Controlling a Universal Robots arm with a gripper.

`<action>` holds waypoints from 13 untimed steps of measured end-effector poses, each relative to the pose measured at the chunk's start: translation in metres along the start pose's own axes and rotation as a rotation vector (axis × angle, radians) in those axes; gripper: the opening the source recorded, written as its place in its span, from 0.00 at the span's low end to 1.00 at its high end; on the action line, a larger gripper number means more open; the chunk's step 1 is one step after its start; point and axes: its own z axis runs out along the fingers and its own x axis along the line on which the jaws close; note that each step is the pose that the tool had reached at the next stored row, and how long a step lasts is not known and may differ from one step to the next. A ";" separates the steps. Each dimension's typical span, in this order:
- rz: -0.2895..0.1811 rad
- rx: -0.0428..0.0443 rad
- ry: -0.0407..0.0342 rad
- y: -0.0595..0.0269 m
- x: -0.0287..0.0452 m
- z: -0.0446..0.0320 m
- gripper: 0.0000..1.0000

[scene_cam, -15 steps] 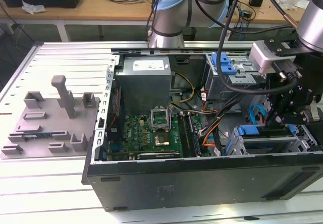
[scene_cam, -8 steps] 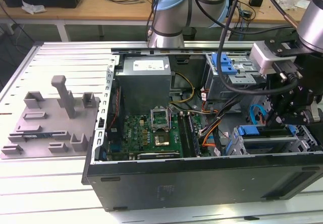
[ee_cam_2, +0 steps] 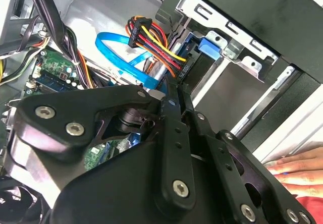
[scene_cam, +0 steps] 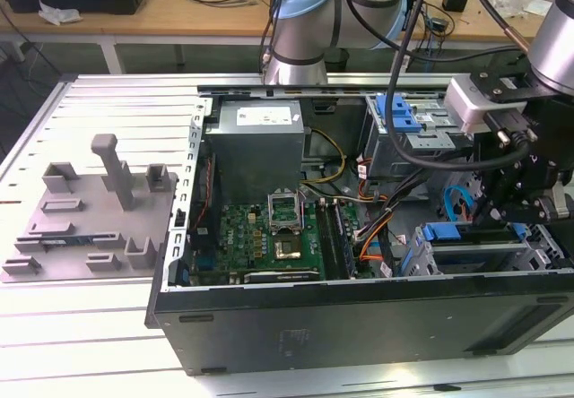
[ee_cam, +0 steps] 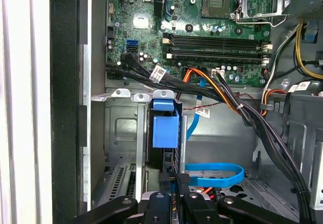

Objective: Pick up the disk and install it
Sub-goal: 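Insert the second disk wire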

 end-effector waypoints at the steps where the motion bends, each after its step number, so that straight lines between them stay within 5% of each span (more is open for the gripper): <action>1: 0.000 0.0000 0.0000 0.0000 0.0000 0.0003 0.16; 13: 0.000 0.0000 0.0000 0.0003 0.0001 0.0044 0.16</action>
